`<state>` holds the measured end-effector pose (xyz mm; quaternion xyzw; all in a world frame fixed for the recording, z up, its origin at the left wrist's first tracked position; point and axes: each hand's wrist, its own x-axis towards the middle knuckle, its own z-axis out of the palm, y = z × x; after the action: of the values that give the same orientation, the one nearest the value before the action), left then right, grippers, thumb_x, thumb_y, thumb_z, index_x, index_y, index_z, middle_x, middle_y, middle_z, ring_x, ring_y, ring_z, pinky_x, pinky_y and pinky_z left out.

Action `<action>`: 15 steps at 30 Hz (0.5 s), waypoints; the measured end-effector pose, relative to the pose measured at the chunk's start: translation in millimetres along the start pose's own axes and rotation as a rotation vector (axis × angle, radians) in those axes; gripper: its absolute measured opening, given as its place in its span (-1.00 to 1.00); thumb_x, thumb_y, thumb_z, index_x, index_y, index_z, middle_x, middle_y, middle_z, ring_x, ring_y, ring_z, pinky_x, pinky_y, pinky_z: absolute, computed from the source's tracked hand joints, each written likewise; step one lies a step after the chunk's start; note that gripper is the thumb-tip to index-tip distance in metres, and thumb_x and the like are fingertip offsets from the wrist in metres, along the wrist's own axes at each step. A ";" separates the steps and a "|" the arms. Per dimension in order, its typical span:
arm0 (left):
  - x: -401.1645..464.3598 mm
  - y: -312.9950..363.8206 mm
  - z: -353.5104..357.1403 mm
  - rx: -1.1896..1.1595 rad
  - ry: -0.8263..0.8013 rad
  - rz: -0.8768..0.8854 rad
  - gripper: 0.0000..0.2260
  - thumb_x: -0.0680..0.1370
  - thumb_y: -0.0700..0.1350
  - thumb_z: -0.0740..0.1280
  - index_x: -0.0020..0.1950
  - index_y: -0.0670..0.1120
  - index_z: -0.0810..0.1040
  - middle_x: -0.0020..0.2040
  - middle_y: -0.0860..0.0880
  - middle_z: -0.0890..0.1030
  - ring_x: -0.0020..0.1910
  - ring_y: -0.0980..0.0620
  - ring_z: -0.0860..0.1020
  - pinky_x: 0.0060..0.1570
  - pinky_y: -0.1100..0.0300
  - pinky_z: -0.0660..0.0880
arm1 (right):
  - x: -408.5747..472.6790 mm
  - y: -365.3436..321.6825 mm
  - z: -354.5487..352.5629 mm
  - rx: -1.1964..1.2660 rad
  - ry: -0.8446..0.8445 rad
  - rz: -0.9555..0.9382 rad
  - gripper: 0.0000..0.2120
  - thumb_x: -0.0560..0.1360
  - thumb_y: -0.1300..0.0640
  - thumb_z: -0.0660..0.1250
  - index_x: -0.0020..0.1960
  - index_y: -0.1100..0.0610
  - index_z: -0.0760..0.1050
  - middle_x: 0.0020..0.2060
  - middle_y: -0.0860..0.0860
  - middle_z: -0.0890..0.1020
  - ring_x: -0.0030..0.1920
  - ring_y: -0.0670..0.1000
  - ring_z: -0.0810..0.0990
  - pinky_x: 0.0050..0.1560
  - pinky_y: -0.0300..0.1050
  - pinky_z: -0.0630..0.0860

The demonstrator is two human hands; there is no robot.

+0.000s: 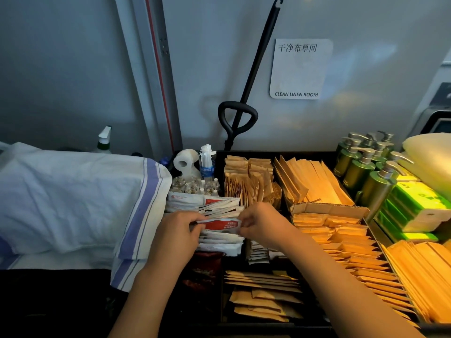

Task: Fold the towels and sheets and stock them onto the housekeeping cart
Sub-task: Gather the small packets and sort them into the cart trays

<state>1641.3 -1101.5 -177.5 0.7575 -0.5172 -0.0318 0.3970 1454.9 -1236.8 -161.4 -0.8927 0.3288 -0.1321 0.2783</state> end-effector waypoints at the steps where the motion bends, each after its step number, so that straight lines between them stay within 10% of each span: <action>1: -1.6 -0.7 -2.6 -0.022 -0.002 0.006 -0.80 0.51 -0.15 0.53 0.07 0.10 0.75 -0.11 0.23 0.67 -0.14 0.28 0.60 -0.03 0.26 0.59 | -5.2 2.9 -5.0 0.002 0.023 -0.003 -0.96 0.50 0.09 0.53 -0.05 0.01 0.74 -0.22 -0.14 0.70 -0.22 -0.19 0.66 -0.17 -0.28 0.62; 15: -18.2 17.1 0.0 0.025 0.075 0.120 -0.69 0.54 -0.17 0.50 0.28 0.01 0.67 0.22 0.08 0.64 0.24 0.10 0.53 0.30 0.11 0.47 | -48.5 17.3 -19.1 0.054 0.199 -0.057 -0.70 0.54 0.08 0.48 0.26 -0.09 0.63 0.05 -0.26 0.67 0.04 -0.32 0.60 0.04 -0.44 0.55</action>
<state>1619.9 -1089.4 -173.3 0.7306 -0.5470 0.0270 0.4078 1401.7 -1223.5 -158.6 -0.8764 0.3254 -0.2368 0.2645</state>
